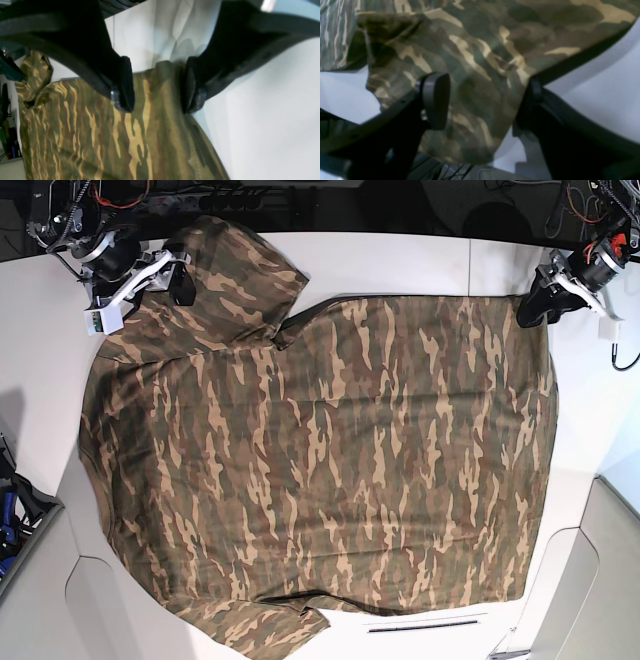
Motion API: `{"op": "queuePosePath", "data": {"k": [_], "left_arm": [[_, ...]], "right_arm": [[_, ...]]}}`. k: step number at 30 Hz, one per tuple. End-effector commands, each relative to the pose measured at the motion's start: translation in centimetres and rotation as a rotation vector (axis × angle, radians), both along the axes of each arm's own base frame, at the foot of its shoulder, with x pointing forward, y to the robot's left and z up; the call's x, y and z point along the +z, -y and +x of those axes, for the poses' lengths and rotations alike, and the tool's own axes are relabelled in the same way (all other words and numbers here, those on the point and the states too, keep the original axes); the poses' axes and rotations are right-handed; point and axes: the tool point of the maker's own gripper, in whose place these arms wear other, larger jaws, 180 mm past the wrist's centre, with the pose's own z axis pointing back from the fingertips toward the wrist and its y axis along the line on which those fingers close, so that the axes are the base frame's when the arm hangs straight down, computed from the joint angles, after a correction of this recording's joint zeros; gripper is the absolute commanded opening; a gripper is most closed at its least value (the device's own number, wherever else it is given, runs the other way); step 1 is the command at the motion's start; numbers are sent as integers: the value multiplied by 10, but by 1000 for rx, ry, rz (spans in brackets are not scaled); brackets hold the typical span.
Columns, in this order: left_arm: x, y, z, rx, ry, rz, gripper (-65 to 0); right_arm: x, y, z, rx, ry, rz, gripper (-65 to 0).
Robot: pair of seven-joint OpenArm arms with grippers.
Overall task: Fold the T-shirt properly
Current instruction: 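Move both grippers down to the shirt's shoulder corners and grasp them, then lift the shirt with both grippers and fold it over toward the hem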
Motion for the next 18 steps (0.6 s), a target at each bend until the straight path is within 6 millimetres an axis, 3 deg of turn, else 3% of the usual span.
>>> {"op": "queuePosePath", "data": {"k": [1,4,6,7,11,12,18], "left_arm": [[-20,-3,-27,-41,-135,55,-390],[-16,-6,-20,-21,-96,58,-577],[-13,-8,-14,-3,-64,61,-643],[-11,-9,-11,6,-47,62,-650],[-7,-11,-4,25,-7,63,-650],[-7,-11,-4,24,-7,63,-650],[9,-11,9,43,50,19,-650]], "right_arm": [[-9,1,-18,23,-84,-18,-256],[-9,1,-18,23,-83,-18,-256],[-9,1,-18,23,-83,-19,-256],[-9,1,-18,23,-84,-19,-285],[-9,1,-18,23,-84,-19,-609],[-9,1,-18,22,-83,-19,-650],[-3,1,-13,23,-62,-22,-650]]}}
